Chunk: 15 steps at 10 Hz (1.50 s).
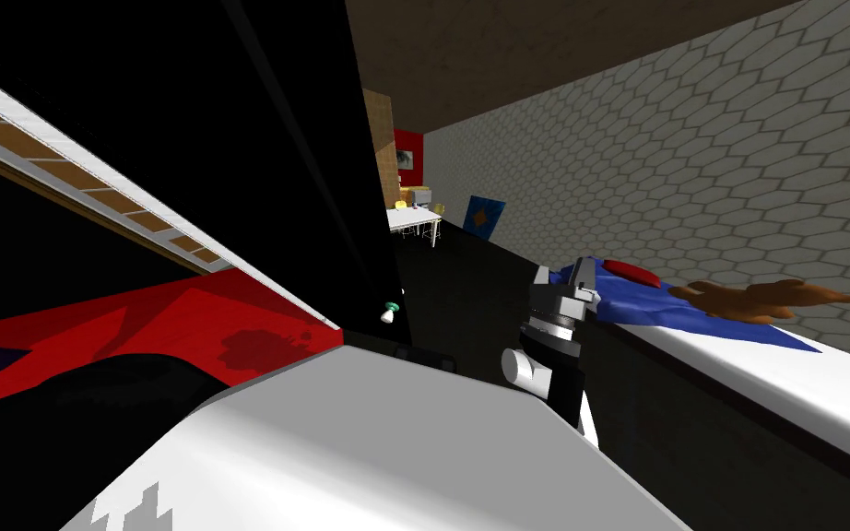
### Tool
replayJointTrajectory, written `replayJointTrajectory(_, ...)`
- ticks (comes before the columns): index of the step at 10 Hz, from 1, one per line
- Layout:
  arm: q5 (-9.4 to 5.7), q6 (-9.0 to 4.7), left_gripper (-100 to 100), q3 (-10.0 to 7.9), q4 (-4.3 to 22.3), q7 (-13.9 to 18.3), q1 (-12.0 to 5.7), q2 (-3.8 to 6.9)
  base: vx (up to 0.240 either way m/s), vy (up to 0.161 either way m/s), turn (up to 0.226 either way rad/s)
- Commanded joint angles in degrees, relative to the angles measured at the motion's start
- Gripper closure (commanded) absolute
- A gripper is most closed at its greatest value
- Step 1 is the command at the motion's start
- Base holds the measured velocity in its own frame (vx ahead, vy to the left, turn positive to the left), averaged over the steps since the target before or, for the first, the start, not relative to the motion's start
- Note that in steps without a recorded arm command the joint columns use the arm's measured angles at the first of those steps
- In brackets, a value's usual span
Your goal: Push the door open
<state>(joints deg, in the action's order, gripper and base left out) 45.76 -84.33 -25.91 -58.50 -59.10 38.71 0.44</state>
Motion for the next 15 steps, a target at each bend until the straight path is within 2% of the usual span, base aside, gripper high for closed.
replayJointTrajectory(1,0.01,-0.04,100,-0.01,0.0,0.0,0.02,0.04,-0.029,0.016,-0.004)
replayJointTrajectory(5,0.01,-0.04,100,-0.01,0.0,0.0,0.02,0.04,-0.012,0.007,-0.001)
replayJointTrajectory(6,-1.63,0.84,-100,-0.61,0.2,-0.3,-0.12,1.73,0.103,-0.01,0.2)
replayJointTrajectory(7,-2.42,1.27,-100,-0.9,0.3,-0.4,-0.19,1.64,0.192,-0.052,0.244)
replayJointTrajectory(8,-3.21,1.7,-100,-1.19,0.4,-0.5,-0.26,1.06,0.142,-0.091,0.172)
replayJointTrajectory(9,-4.29,2.28,-100,-1.58,0.5,-0.6,-0.36,-0.62,0.094,-0.136,0.241)
replayJointTrajectory(11,-5.12,2.73,-100,-1.88,0.6,-0.7,-0.44,-2.92,0.011,-0.225,0.066)
replayJointTrajectory(12,-4.85,2.64,-100,-1.78,0.4,-0.7,-0.42,-2.25,-0.009,-0.109,0.017)
replayJointTrajectory(13,-5.05,3.21,-100,-1.83,0.3,-0.4,-0.61,-0.61,0.1,-0.018,-0.003)
replayJointTrajectory(15,-5.26,3.84,-100,-1.9,0.0,-0.1,-0.86,0.68,0.194,-0.01,-0.019)
